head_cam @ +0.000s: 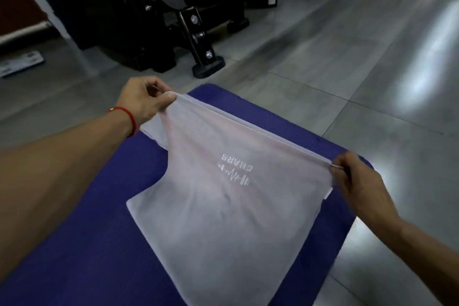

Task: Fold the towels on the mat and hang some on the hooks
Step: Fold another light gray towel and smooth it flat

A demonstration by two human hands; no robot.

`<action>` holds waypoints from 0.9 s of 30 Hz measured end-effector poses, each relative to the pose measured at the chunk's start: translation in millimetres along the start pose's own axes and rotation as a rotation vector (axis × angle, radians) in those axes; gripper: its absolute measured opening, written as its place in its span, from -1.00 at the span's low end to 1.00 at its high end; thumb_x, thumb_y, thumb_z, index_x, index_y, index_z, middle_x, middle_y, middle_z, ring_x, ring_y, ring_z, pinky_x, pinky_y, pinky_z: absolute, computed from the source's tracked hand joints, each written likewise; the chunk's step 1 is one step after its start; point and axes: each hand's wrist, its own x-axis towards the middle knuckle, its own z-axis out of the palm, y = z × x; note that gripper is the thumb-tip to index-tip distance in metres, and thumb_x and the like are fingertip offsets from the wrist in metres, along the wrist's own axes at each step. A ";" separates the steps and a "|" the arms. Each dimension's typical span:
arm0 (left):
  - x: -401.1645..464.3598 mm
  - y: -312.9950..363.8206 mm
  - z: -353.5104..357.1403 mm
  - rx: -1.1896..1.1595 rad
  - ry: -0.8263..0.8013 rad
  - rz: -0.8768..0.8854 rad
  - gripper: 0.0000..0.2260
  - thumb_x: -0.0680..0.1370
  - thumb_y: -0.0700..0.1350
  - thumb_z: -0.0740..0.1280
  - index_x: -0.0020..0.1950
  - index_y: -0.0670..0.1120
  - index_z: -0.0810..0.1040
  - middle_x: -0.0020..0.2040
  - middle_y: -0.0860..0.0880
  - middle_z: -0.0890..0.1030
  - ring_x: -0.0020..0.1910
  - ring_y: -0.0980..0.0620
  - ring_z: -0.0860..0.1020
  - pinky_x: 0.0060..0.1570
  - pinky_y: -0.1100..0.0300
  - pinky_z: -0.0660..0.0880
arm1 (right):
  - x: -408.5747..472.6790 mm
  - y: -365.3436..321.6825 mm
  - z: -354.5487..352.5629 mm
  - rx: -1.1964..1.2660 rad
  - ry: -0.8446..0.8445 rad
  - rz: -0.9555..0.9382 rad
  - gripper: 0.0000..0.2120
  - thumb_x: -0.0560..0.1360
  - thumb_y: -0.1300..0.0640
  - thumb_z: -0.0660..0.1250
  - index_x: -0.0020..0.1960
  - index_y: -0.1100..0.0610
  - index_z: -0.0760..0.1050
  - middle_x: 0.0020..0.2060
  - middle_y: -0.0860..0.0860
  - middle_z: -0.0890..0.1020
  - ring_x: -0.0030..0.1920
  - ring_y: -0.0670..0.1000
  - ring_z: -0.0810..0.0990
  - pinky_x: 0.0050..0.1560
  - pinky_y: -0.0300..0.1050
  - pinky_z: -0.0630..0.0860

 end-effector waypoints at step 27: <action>-346.7 -92.5 -394.4 -0.011 0.740 -0.281 -0.94 0.54 -0.15 0.45 -0.08 -0.12 0.61 -0.28 0.04 0.69 -0.27 0.04 0.65 -0.19 0.22 0.67 | 59.4 -439.4 36.3 0.344 -0.503 -0.649 -0.76 0.54 0.40 0.39 0.12 0.15 0.66 -0.07 0.09 0.74 -0.12 -0.04 0.73 -0.08 -0.35 0.61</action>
